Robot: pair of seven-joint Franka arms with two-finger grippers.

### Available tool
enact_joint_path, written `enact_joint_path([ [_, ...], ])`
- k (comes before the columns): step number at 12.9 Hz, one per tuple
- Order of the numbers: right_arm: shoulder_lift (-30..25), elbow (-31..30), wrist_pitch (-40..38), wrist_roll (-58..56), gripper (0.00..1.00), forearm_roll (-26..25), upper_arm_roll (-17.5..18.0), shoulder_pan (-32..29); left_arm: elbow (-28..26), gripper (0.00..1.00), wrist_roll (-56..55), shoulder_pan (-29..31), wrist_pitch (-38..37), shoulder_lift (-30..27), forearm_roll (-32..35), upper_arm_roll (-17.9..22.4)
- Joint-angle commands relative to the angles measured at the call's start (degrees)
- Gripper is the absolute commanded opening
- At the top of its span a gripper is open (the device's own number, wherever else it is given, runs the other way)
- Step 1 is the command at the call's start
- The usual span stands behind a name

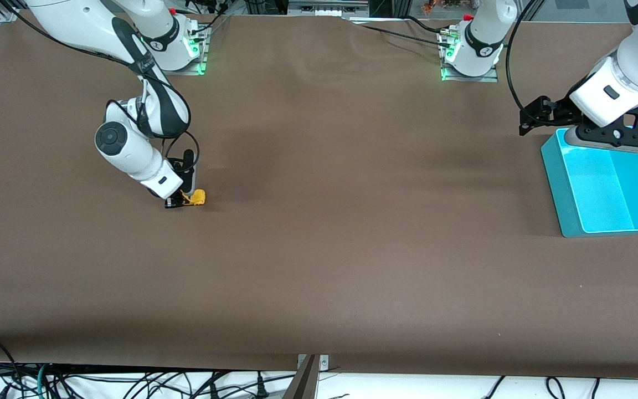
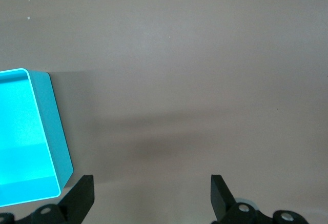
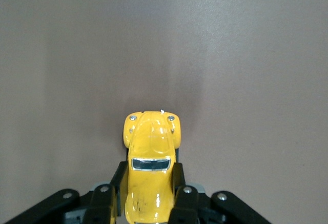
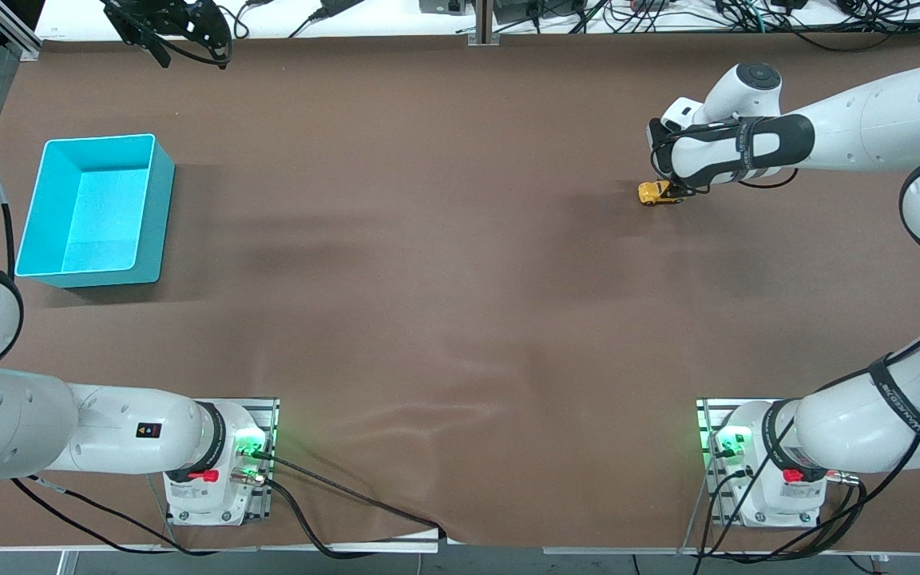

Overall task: Wind and store yellow beetle car
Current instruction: 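Drag the car backward along the table with the right gripper, then release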

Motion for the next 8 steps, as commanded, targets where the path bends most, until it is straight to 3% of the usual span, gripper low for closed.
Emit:
enact_joint_path([
  [1,1.9,-1.2,2.3,-8.0,0.12,-0.5,-0.4,-4.5,1.2,1.0,0.3,-0.1,-1.1,0.3,1.3,-0.2],
  [5,2.0,-2.4,2.3,-16.5,0.12,-0.2,-3.1,-10.5,1.2,1.0,0.3,-0.1,-1.1,0.3,1.3,-0.2],
  [8,2.3,-2.3,2.2,-18.4,0.12,-0.2,-3.1,-17.1,1.2,1.0,0.3,-0.1,-1.2,0.3,1.3,-0.2],
])
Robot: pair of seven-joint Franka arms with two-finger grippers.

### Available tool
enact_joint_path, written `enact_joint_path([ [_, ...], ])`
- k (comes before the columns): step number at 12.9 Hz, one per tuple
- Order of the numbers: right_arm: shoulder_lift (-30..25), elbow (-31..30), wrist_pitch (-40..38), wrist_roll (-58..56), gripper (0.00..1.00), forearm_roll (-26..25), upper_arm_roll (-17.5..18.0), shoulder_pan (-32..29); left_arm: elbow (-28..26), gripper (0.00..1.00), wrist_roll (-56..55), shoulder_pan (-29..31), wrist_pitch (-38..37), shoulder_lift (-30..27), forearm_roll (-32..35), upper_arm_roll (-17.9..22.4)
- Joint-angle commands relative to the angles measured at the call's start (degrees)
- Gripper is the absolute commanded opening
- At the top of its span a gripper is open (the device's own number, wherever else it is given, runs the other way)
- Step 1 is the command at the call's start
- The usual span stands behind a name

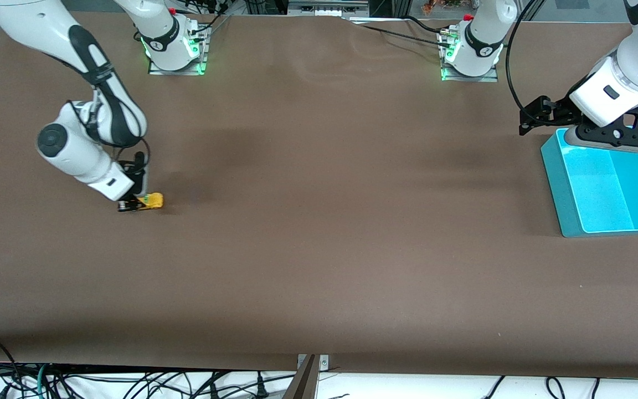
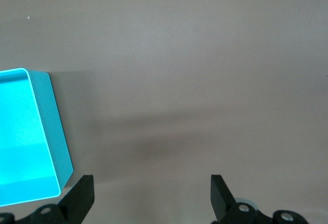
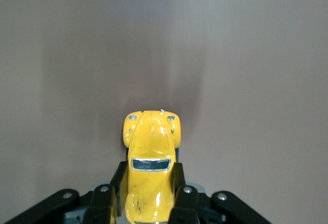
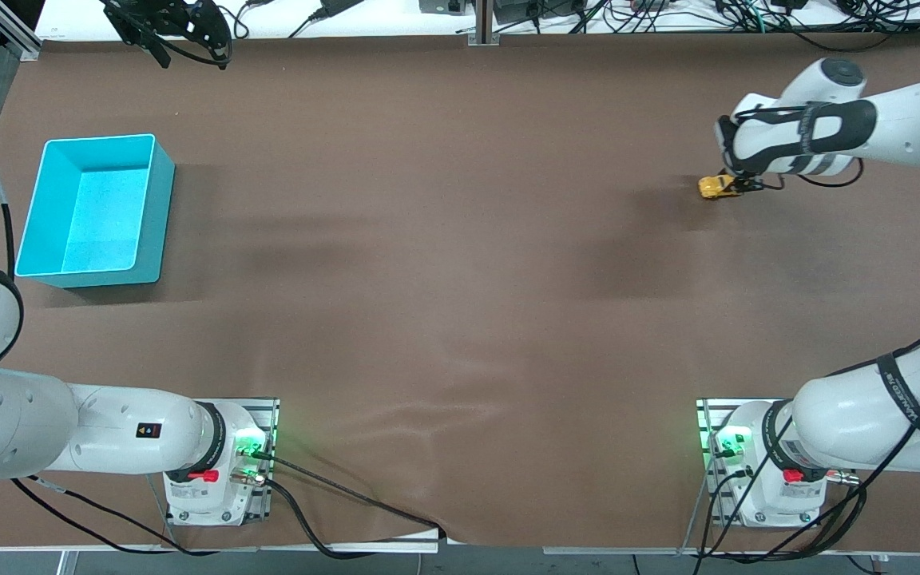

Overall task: Wind and store yellow beetle car
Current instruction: 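Drag the car backward along the table with the right gripper, then release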

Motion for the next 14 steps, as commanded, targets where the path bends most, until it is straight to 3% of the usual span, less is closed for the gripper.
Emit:
enact_joint_path([
  [1,2.5,-1.6,0.4,-2.0,0.12,-0.3,0.0,-4.1,1.2,1.0,0.3,-0.1,-1.1,0.3,1.4,-0.2],
  [2,2.4,-1.4,-0.2,-1.9,0.12,-0.2,-0.1,-4.2,1.2,1.0,0.3,-0.1,-1.1,0.3,1.3,-0.2],
  [4,2.0,-1.3,-0.5,-1.3,0.23,0.0,0.1,-4.0,1.2,1.0,0.3,-0.1,-1.1,0.3,1.3,-0.2],
  [5,1.9,-1.1,-0.9,-1.1,0.41,0.1,0.7,-3.9,1.2,1.0,0.3,-0.1,-1.1,0.3,1.3,-0.2],
  [6,1.7,-0.2,-1.8,-1.2,0.91,0.1,1.5,-3.9,1.2,1.0,0.3,-0.1,-1.1,0.3,1.3,-0.2],
  [7,1.5,1.0,-3.3,-1.2,1.0,0.2,2.7,-3.9,1.2,1.0,0.3,-0.1,-1.1,0.3,1.3,-0.2],
  [10,0.1,5.8,-10.2,0.9,1.0,0.2,5.8,-3.7,1.2,1.0,0.3,-0.1,-1.1,0.3,1.3,-0.2],
  [14,-2.8,12.6,-20.6,3.2,1.0,0.1,6.5,-2.3,1.2,1.0,0.3,0.0,-1.1,0.3,1.3,-0.1],
])
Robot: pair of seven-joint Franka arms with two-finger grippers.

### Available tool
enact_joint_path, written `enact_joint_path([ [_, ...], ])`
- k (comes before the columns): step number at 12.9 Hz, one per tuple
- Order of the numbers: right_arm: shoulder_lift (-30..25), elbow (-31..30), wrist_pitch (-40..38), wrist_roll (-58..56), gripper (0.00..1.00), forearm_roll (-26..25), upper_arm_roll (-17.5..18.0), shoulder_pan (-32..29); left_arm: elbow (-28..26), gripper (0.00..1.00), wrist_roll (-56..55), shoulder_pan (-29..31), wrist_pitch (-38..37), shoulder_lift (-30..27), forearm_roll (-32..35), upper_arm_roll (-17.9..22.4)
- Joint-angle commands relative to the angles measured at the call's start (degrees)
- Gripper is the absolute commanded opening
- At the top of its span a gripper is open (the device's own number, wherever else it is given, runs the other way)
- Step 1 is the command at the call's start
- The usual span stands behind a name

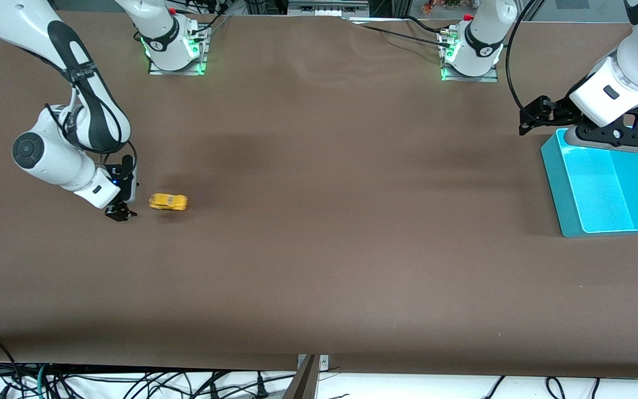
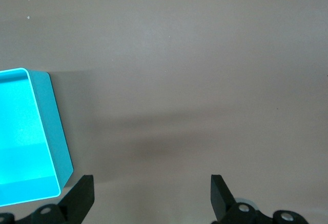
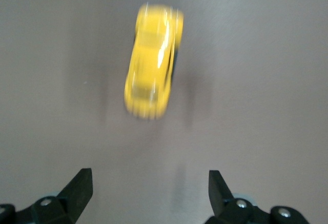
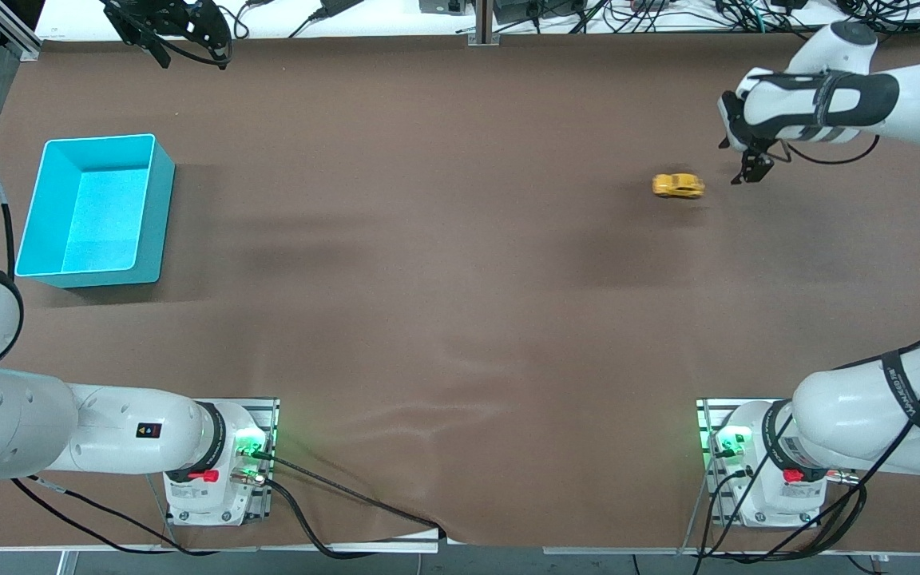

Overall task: Wind and store yellow beetle car
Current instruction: 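Raise the right gripper back to rest as the car rolls off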

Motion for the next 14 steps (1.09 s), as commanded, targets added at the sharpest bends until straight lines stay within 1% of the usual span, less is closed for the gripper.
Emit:
enact_joint_path([
  [1,-3.1,5.2,-7.2,2.5,1.0,0.2,0.2,0.4,1.2,1.0,0.3,0.0,-1.1,0.3,1.3,-0.1],
  [3,-9.2,5.4,-7.6,12.8,1.0,0.4,0.2,0.6,1.2,1.0,0.3,0.0,-1.1,0.3,1.3,-0.2],
  [4,-12.9,5.4,-9.5,17.0,1.0,0.5,0.2,1.0,1.2,1.0,0.3,0.0,-1.1,0.3,1.3,-0.1],
  [6,-18.3,5.6,-15.8,25.8,1.0,1.1,-0.3,2.3,1.2,1.0,0.3,0.0,-1.1,0.3,1.3,-0.1],
  [8,-21.0,6.5,-21.6,38.8,1.0,1.1,-1.5,2.6,1.2,1.0,0.4,0.0,-1.1,0.3,1.3,-0.1],
  [9,-22.7,6.4,-22.4,45.1,1.0,1.1,-3.2,4.3,1.2,1.0,0.4,0.0,-1.1,0.3,1.3,-0.1],
  [11,-24.6,6.4,-24.4,56.4,1.0,0.8,-7.6,9.0,1.2,1.0,0.4,0.0,-1.1,0.3,1.3,-0.1],
  [14,-26.3,6.4,-27.9,75.5,1.0,0.8,-8.0,10.2,1.2,1.0,0.4,0.0,-1.1,0.3,1.3,-0.1],
])
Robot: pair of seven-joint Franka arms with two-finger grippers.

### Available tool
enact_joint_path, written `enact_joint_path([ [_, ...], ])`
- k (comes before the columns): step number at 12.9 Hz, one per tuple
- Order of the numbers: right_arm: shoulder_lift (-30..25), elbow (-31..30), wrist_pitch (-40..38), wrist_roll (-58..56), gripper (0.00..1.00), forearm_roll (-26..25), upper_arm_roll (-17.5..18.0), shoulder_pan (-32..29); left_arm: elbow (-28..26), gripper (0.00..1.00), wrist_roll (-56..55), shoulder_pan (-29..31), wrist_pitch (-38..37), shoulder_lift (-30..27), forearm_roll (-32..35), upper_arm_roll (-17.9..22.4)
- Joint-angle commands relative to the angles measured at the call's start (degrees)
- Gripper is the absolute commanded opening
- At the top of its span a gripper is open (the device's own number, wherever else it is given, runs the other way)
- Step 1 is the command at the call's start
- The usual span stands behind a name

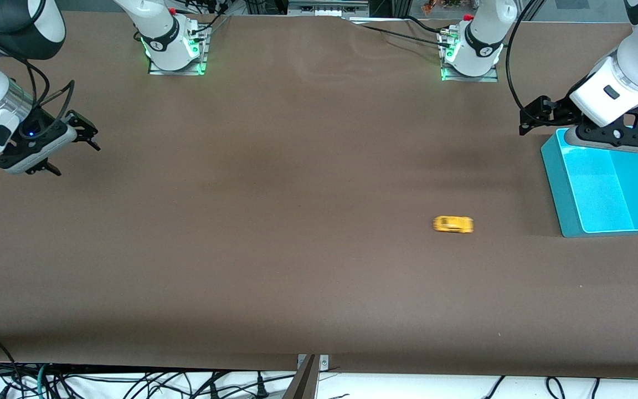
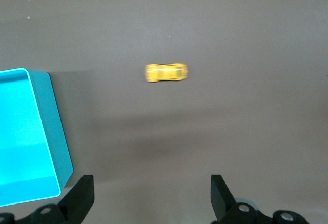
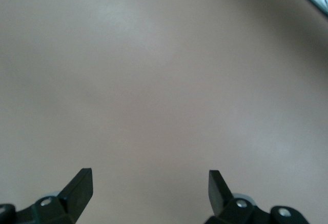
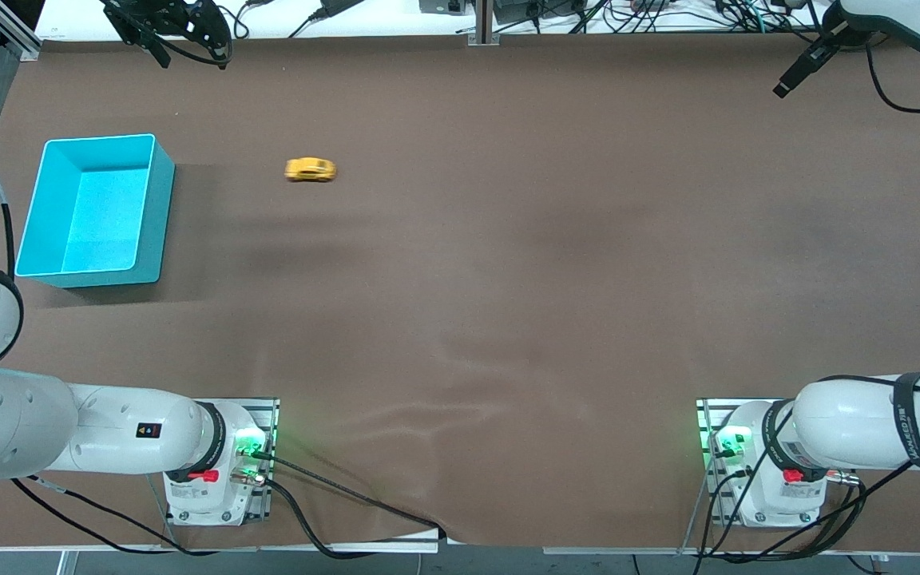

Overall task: Wind and store yellow beetle car
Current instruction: 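Raise the right gripper back to rest as the car rolls off, then lower the left gripper onto the car beside the cyan box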

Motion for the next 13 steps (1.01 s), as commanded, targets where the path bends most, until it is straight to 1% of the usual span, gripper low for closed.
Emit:
enact_joint_path([
  [1,-2.1,-0.7,-2.5,14.9,1.0,0.7,-1.1,1.7,1.2,1.0,0.4,0.0,-1.1,0.2,1.4,-0.1],
  [3,-2.6,-0.6,-2.9,23.6,1.0,0.6,-1.1,3.1,1.2,1.0,0.4,0.0,-1.1,0.2,1.3,-0.1],
  [6,-3.6,-0.7,-2.9,25.3,1.0,0.7,-1.3,3.9,1.2,1.0,0.5,0.0,-1.1,0.2,1.3,-0.1],
  [7,-3.9,-0.7,-2.9,26.2,1.0,0.7,-3.0,5.2,1.2,1.0,0.5,0.1,-1.1,0.2,1.3,0.0],
  [9,-3.9,-0.6,-2.9,26.7,1.0,0.6,-3.9,5.8,1.2,1.0,1.0,0.1,-1.1,0.3,1.3,0.1],
  [11,-4.0,-0.6,-2.9,26.3,1.0,0.6,-4.8,5.9,1.2,1.0,1.1,0.0,-1.1,1.6,1.4,0.0],
  [13,-3.9,-0.5,-3.9,26.4,1.0,0.3,-5.0,5.8,1.3,1.0,1.0,0.6,-1.2,2.9,1.4,0.2],
])
